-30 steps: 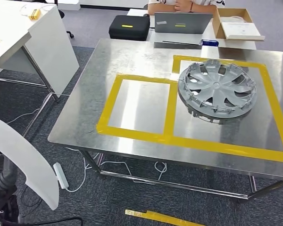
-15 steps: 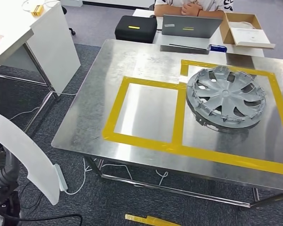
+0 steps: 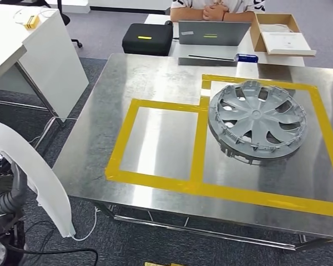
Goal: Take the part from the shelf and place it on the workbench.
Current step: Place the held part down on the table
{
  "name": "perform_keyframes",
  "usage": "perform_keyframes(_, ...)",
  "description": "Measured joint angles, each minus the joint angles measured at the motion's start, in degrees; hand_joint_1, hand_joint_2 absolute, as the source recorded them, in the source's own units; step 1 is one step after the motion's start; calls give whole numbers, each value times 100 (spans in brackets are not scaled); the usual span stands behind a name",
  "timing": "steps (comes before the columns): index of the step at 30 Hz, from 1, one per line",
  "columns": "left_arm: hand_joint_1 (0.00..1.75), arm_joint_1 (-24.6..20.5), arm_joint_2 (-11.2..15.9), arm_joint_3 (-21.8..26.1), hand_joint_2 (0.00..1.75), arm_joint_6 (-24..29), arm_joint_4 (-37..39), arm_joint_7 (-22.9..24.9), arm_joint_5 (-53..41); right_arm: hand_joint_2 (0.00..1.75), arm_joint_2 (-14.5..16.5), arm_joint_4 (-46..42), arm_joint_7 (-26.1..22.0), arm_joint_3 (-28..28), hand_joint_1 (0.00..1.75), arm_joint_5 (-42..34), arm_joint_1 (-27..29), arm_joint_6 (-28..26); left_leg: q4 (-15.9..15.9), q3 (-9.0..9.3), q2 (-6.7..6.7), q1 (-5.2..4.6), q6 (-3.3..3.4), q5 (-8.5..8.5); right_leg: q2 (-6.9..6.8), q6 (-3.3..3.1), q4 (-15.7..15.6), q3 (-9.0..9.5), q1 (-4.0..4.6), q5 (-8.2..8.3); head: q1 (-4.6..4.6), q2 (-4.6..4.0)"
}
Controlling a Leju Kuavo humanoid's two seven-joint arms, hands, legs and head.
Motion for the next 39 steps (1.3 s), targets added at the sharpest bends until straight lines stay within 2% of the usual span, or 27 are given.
perform_keyframes(1,164,-35,-8,-1,175,-21,28,77,119,0,2,1,-2,-1,0,-20,-4,0,-273,64,1,-17,30,157,5,19,0,51,2,-41,5,0)
perform_keyframes(2,164,-74,-16,-1,175,-35,54,152,227,0,2,1,-4,-2,0,-33,-11,0,-497,119,-2,-36,58,229,5,44,1,68,4,-75,2,0)
perform_keyframes(4,164,-134,-36,-3,175,-47,100,241,354,0,4,1,-4,-3,0,-51,-25,0,-642,143,-7,-66,100,194,7,100,-24,81,11,-123,2,0)
perform_keyframes(7,164,-203,-62,-4,175,-50,128,271,382,0,-1,2,-5,-5,0,-55,-41,0,-781,223,-6,-20,172,284,2,183,39,65,25,-242,3,0)
perform_keyframes(8,164,-227,-73,-4,175,-50,136,275,386,0,-1,2,-5,-7,0,-55,-49,0,-813,248,-3,-2,197,285,0,211,232,-26,23,-354,13,0)
perform_keyframes(9,164,-246,-85,-5,175,-51,145,277,389,0,0,2,-5,-6,0,-55,-54,0,-823,267,0,3,216,273,-3,234,543,-198,10,-508,19,0)
perform_keyframes(11,164,-269,-104,-6,175,-52,167,277,394,0,2,2,-4,-5,0,-55,-55,0,-823,292,1,1,241,229,-4,272,1275,-664,-9,-770,26,0)
perform_keyframes(12,164,-272,-111,-7,175,-52,180,277,395,0,2,3,-4,-4,0,-56,-51,0,-823,316,-1,0,242,203,-4,282,1480,-837,-12,-761,25,0)
perform_keyframes(13,164,-274,-117,-7,175,-52,191,277,395,0,1,5,-4,-4,0,-56,-48,0,-822,350,-4,0,240,175,-4,286,1478,-909,-12,-626,27,0)
perform_keyframes(14,164,-275,-122,-7,175,-52,201,277,395,0,1,7,-4,-4,0,-57,-47,0,-822,396,-7,0,233,144,-4,280,1256,-870,-12,-385,28,0)
perform_keyframes(15,164,-277,-127,-7,175,-52,209,277,395,0,1,8,-4,-4,0,-57,-47,0,-823,446,-10,1,221,109,-5,265,885,-758,-11,-96,28,0)
perform_keyframes(16,164,-283,-132,-7,175,-52,216,277,395,0,2,9,-4,-5,0,-57,-48,0,-819,484,-13,-9,200,76,-3,245,538,-630,-4,119,26,0)
perform_keyframes(17,164,-290,-137,-7,175,-52,225,277,396,0,2,9,-4,-5,0,-57,-51,0,-814,504,-16,-17,174,53,-1,221,266,-520,3,256,23,0)
perform_keyframes(18,164,-296,-141,-8,175,-52,233,278,396,0,2,10,-3,-7,0,-59,-52,0,-813,508,-17,-22,145,43,5,198,115,-458,13,311,19,0)
perform_keyframes(20,164,-309,-145,-11,175,-52,245,279,396,0,1,11,-2,-7,0,-62,-44,0,-824,504,-19,-19,90,46,17,157,58,-427,26,301,17,0)
perform_keyframes(22,164,-320,-145,-13,175,-39,249,284,402,0,2,11,-3,-6,0,-61,-35,0,-766,495,-16,-10,30,-25,16,97,-6,-385,4,321,9,0)
perform_keyframes(24,164,-339,-146,-11,175,84,257,332,374,0,3,11,7,-9,0,-55,-41,0,-338,306,-12,3,-32,-275,5,38,-65,-327,-26,331,-16,0)
perform_keyframes(26,164,-354,-162,-13,175,292,281,422,324,0,3,12,37,-15,0,-48,-47,0,376,-60,-10,24,-76,-562,-1,9,-74,-301,-31,316,-27,0)
perform_keyframes(27,164,-359,-174,-14,175,375,298,458,311,0,3,13,52,-18,0,-44,-48,0,616,-200,-9,33,-88,-602,-1,5,-73,-290,-31,308,-27,0)
perform_keyframes(28,164,-368,-183,-15,175,422,315,479,307,0,3,13,63,-19,0,-41,-48,0,674,-254,-9,38,-94,-531,0,5,-73,-277,-32,299,-26,0)
perform_keyframes(29,164,-381,-192,-16,175,449,329,490,305,0,5,13,70,-20,0,-39,-48,0,517,-204,-9,41,-93,-353,3,12,-73,-257,-33,288,-28,0)
perform_keyframes(31,164,-420,-204,-17,175,479,347,499,298,0,9,13,78,-21,0,-34,-49,0,-161,91,-6,43,-75,80,8,44,-71,-214,-29,260,-27,0)
perform_keyframes(32,164,-443,-213,-20,175,502,353,509,287,0,11,13,85,-24,0,-30,-53,0,-493,237,-4,39,-55,195,12,69,-61,-210,-17,244,-26,0)
perform_keyframes(34,164,-481,-228,-31,175,594,376,537,252,0,12,15,101,-27,0,-16,-56,0,-793,354,-1,23,-2,216,13,124,-55,-233,4,234,-17,0)
perform_keyframes(37,164,-528,-230,-48,175,736,428,539,182,0,13,23,98,-26,0,-5,-61,-1,-860,362,2,31,93,222,4,201,-22,-283,-3,192,-7,0)
perform_keyframes(39,164,-618,-216,-75,175,775,464,504,114,0,15,28,82,-20,0,-9,-81,-2,-886,374,7,48,154,235,1,245,378,-478,-9,-43,16,0)
